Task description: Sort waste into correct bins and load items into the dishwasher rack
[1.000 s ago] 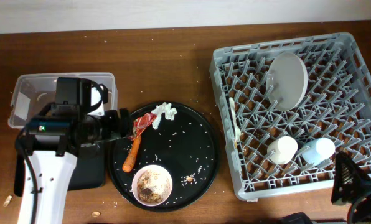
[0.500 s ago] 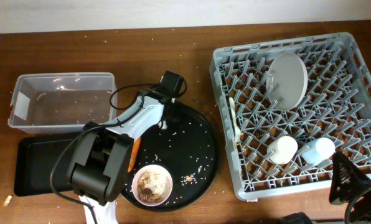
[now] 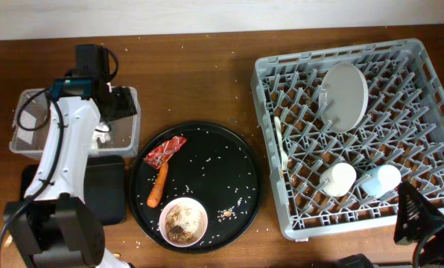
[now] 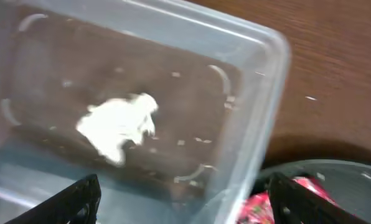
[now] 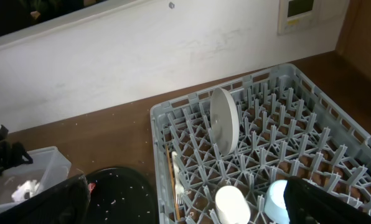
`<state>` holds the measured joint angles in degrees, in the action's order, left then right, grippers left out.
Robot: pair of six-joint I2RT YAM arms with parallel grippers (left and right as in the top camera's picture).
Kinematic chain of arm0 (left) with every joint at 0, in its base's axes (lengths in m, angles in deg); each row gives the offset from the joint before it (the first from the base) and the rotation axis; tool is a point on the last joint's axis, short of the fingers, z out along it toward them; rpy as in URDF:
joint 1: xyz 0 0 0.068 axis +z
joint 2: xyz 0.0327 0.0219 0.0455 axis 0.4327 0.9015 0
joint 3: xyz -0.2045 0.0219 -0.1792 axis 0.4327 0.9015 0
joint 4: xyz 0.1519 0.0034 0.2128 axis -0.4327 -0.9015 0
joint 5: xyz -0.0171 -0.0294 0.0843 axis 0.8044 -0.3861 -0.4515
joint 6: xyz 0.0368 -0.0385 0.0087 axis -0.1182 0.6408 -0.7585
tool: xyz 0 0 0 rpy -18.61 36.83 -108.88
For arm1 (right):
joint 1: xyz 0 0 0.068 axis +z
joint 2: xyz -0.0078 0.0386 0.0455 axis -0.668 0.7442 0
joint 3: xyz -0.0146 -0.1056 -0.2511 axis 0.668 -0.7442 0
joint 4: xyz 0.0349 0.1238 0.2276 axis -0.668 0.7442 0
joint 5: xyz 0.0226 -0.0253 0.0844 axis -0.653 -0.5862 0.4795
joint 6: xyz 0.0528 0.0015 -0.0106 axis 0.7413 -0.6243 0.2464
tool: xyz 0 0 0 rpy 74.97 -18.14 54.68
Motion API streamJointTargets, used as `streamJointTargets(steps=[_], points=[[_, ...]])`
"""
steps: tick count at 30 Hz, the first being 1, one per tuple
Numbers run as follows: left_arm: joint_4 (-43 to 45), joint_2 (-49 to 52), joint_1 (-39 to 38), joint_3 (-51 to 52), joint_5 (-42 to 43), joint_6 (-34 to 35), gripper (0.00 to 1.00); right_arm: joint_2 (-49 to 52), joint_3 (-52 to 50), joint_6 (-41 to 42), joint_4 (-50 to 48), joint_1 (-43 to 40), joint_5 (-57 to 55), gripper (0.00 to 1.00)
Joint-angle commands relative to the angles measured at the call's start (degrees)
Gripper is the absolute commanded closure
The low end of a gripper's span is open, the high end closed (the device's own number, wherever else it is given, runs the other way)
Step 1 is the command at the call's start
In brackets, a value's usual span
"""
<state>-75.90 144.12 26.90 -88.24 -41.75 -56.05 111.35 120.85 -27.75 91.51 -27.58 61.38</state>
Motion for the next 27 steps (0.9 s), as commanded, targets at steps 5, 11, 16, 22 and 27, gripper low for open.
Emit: streamJointTargets(steps=[5,11,16,22,27], points=[[3.67,2.71,-21.99,14.97,-5.7,-6.05,0.22,-0.11,0.13,0.0,-0.07,-0.11,0.11,0.01],[10.56,11.04,-23.71,18.71,-9.25,-7.76,0.46,-0.11,0.13,0.0,-0.09,-0.11,0.11,0.01],[6.8,10.78,-23.76,13.68,-16.44,-7.69,1.0,-0.11,0.13,0.0,-0.09,-0.11,0.11,0.01],[-6.91,-0.98,-21.33,-3.67,-12.31,-2.82,1.0,-0.11,0.13,0.0,-0.09,-0.11,0.11,0.01],[-3.48,-0.35,-4.83,-3.72,-4.04,1.75,0.67,-0.11,0.13,0.0,-0.09,-0.11,0.11,0.01]])
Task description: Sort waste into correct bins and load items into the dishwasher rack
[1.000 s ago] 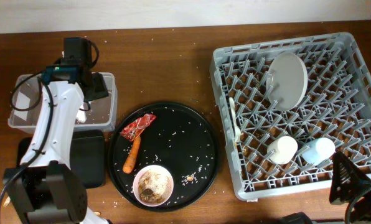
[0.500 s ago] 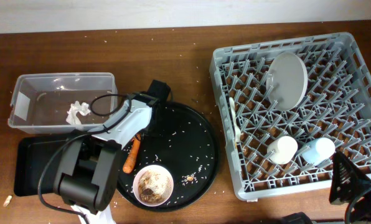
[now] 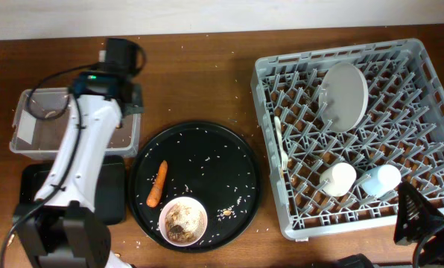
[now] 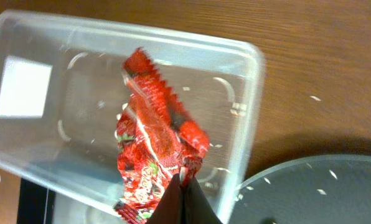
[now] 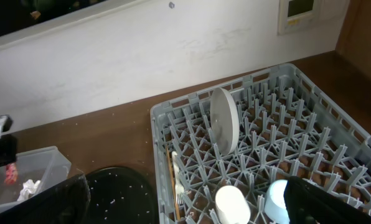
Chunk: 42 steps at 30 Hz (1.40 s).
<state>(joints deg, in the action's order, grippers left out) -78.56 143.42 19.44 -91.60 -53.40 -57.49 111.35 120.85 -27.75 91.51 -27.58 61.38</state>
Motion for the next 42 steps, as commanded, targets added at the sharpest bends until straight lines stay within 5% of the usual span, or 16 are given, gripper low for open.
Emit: streamJointTargets(steps=[1,3,6,9,15,19,21,25,28,31,32,33,35,37,39,42], points=[[-3.17,-0.26,2.6,-0.76,11.37,3.23,0.01,-0.11,0.13,0.0,-0.09,-0.11,0.11,0.01],[-11.52,-2.56,0.52,-1.42,23.17,3.21,0.01,-0.11,0.13,0.0,-0.09,-0.11,0.11,0.01],[-17.84,-2.93,-10.69,4.44,18.12,3.54,0.11,-0.11,0.13,0.0,-0.09,-0.11,0.11,0.01],[-12.66,-2.93,-12.13,20.48,17.35,5.51,0.33,-0.11,0.13,0.0,-0.09,-0.11,0.11,0.01],[8.15,-2.93,-11.52,39.32,17.07,7.15,0.44,-0.11,0.13,0.0,-0.09,-0.11,0.11,0.01],[11.28,-2.99,-9.77,39.63,17.81,7.13,0.81,-0.11,0.13,0.0,-0.09,-0.11,0.11,0.01],[5.05,-4.04,-9.75,33.4,17.68,7.1,0.99,-0.11,0.13,0.0,-0.07,-0.11,0.11,0.01],[-4.42,-11.02,-8.81,22.56,15.78,7.21,0.99,-0.11,0.13,0.0,-0.09,-0.11,0.11,0.01],[-15.5,-15.54,2.84,23.23,15.23,19.98,0.99,-0.11,0.13,0.0,-0.09,-0.11,0.11,0.01],[-6.4,-15.52,23.28,32.52,19.63,22.4,0.99,-0.11,0.13,0.0,-0.09,-0.11,0.11,0.02],[-3.15,-15.5,27.47,34.8,23.74,22.38,0.57,-0.11,0.13,0.0,-0.09,-0.11,0.11,0.01],[-1.57,-15.5,30.08,35.63,25.05,22.36,0.42,-0.11,0.13,0.0,-0.09,-0.11,0.11,0.01],[-0.79,-15.52,31.23,35.5,25.31,22.34,0.36,-0.11,0.13,0.0,-0.09,-0.11,0.11,0.01],[-3.96,-17.22,30.99,33.38,28.98,21.18,0.25,-0.11,0.13,0.0,-0.09,-0.11,0.11,0.01],[-6.69,-25.51,23.71,29.27,30.64,9.53,0.25,-0.11,0.13,0.0,-0.09,-0.11,0.11,0.01],[-6.64,-32.28,-2.64,29.9,30.62,0.28,0.34,-0.11,0.13,0.0,-0.09,-0.11,0.11,0.01]])
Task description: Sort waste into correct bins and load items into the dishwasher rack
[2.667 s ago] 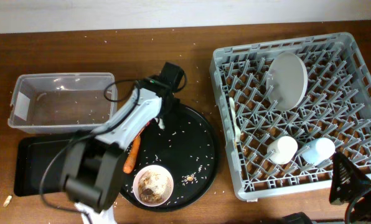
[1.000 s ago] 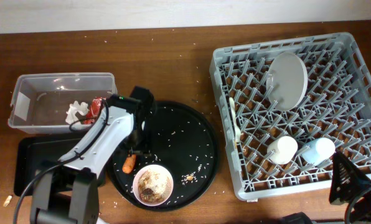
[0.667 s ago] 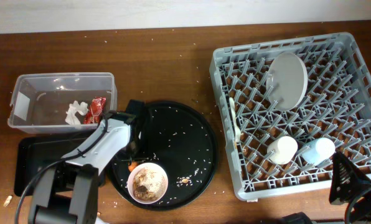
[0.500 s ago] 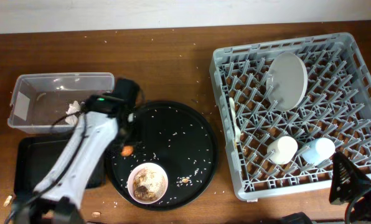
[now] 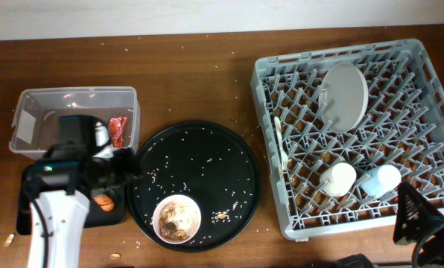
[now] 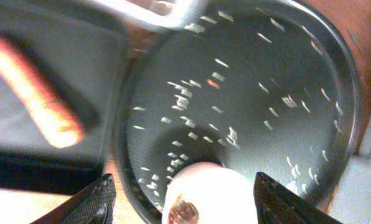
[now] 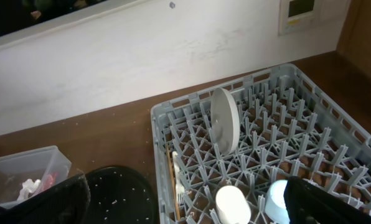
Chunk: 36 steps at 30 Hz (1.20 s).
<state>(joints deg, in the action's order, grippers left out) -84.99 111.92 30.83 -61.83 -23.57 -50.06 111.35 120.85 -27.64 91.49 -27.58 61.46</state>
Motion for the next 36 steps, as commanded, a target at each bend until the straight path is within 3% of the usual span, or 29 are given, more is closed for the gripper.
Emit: streamJointTargets(steps=[1,5,6,12,13,14,18,20,22,23,26,30,32,36], points=[[0.28,0.83,-26.38,0.9,0.33,-6.75,0.49,-0.11,0.13,-0.11,-0.07,-0.11,0.02,0.01],[1.73,12.55,-50.97,5.49,-9.77,9.62,0.53,-0.11,0.13,-0.11,-0.07,-0.11,0.02,0.01],[1.92,18.32,-54.1,5.79,-11.78,14.64,0.59,-0.11,0.13,-0.11,-0.07,-0.11,0.02,0.02],[5.86,26.77,-54.55,7.04,-13.38,17.68,0.68,-0.11,0.13,-0.11,-0.07,-0.11,0.02,0.01],[8.22,26.77,-54.55,9.25,-12.07,17.66,0.78,-0.11,0.13,-0.11,-0.07,-0.11,0.02,0.01],[9.2,26.77,-54.49,11.23,-12.44,17.66,1.0,-0.11,0.13,-0.11,-0.07,-0.11,0.02,0.01],[9.33,26.38,-53.02,8.57,-14.78,16.85,1.0,-0.11,0.13,-0.11,-0.07,-0.11,0.02,0.01],[-0.44,22.67,-51.65,1.55,-19.69,15.56,1.0,-0.11,0.13,-0.11,-0.07,-0.11,0.02,0.01],[-5.49,13.97,-45.72,-6.95,-20.2,15.06,1.0,-0.11,0.13,-0.11,-0.07,-0.11,0.02,0.01],[-4.52,8.81,-40.48,-8.17,-16.44,12.07,1.0,-0.11,0.13,-0.11,-0.04,-0.11,0.02,0.01],[-4.33,-0.68,-14.29,-8.15,-2.43,0.81,1.0,-0.11,0.13,-0.11,-0.07,-0.11,0.02,0.01],[-0.74,2.54,22.8,-6.32,21.79,-16.11,1.0,-0.11,0.13,-0.11,-0.07,-0.11,0.02,0.01],[5.57,5.79,33.66,0.31,32.09,-16.59,1.0,-0.11,0.13,-0.11,-0.07,-0.11,0.02,0.01],[24.94,11.08,45.05,15.52,55.47,-22.95,1.0,-0.11,0.13,-0.11,-0.07,-0.11,0.02,0.01]])
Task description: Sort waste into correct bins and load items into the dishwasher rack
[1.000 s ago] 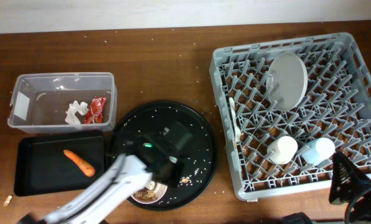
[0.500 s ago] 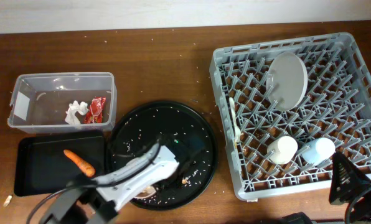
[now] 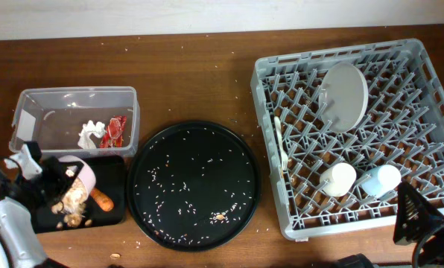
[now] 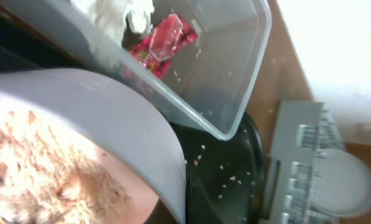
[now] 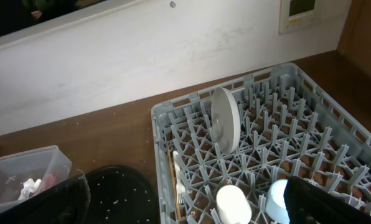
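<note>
My left gripper (image 3: 49,186) is shut on the pinkish bowl (image 3: 78,176), which is tipped over the black bin (image 3: 115,182) at the table's front left. Brown food scraps (image 3: 71,204) lie in the bin under the bowl, beside a carrot (image 3: 101,199). In the left wrist view the bowl's grey wall (image 4: 114,124) fills the foreground with scraps (image 4: 36,180) inside. The clear bin (image 3: 129,100) holds a red wrapper (image 3: 116,128) and white tissue (image 3: 92,133). My right gripper (image 5: 185,214) stands open at the front right, beside the grey rack (image 3: 423,112).
The round black tray (image 3: 194,184) in the middle carries only scattered rice grains. The rack holds an upright plate (image 3: 343,86), two white cups (image 3: 339,179) (image 3: 380,179) and a fork (image 3: 281,149) along its left side. Crumbs dot the wooden table (image 3: 200,74).
The bowl stood on the black tray with my left gripper open beside it. Now that gripper holds the bowl tilted over the black bin, with scraps in the bin. The right arm is unmoved.
First my left gripper was open over the clear bin, with wrapper, carrot and bowl on the tray. Then it held the red wrapper over the clear bin. Later the wrapper lay in that bin and the carrot in the black bin. Now the bowl is tipped over the black bin.
</note>
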`<state>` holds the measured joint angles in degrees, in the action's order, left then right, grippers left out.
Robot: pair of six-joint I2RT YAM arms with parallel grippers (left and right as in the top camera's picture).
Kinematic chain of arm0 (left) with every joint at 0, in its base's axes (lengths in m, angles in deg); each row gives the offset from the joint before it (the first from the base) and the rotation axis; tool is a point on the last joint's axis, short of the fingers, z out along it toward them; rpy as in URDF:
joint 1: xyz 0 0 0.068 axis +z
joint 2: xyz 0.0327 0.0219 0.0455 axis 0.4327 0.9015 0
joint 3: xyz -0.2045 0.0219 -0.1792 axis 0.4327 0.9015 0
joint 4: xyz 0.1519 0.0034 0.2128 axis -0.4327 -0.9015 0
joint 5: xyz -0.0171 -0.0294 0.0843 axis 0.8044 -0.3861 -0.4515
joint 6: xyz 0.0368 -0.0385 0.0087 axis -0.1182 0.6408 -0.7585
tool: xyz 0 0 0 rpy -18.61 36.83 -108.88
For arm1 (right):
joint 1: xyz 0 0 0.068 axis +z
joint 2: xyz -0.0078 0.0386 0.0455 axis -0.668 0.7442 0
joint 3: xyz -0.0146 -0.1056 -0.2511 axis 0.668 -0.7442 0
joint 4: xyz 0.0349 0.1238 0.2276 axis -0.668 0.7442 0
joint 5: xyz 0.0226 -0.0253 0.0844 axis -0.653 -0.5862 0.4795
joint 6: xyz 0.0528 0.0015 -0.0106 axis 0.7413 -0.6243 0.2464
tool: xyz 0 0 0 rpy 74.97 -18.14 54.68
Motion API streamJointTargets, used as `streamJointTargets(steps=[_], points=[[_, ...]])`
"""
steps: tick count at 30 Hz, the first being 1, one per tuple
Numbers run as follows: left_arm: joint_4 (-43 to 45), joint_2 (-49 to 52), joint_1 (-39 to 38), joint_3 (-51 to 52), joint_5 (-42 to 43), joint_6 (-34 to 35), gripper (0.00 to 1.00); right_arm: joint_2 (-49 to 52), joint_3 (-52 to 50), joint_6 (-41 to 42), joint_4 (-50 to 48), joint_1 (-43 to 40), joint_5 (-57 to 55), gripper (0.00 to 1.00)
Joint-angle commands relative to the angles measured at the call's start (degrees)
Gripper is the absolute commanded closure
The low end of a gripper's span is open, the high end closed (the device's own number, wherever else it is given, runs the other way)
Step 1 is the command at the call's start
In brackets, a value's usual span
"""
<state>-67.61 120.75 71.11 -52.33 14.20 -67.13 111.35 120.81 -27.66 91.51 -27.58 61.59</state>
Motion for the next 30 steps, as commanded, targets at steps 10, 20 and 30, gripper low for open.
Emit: streamJointTargets(steps=[10,20,30], points=[[-6.73,5.05,18.27,8.31,41.27,-38.71,1.0,-0.11,0.17,-0.09,-0.07,-0.11,-0.11,0.01],[-20.41,4.83,19.82,8.28,39.21,-50.66,1.0,-0.11,0.17,-0.09,-0.09,-0.11,-0.11,0.01],[-1.09,3.32,9.2,-9.11,19.19,0.37,1.0,-0.11,0.17,-0.09,-0.07,-0.11,-0.11,0.01]])
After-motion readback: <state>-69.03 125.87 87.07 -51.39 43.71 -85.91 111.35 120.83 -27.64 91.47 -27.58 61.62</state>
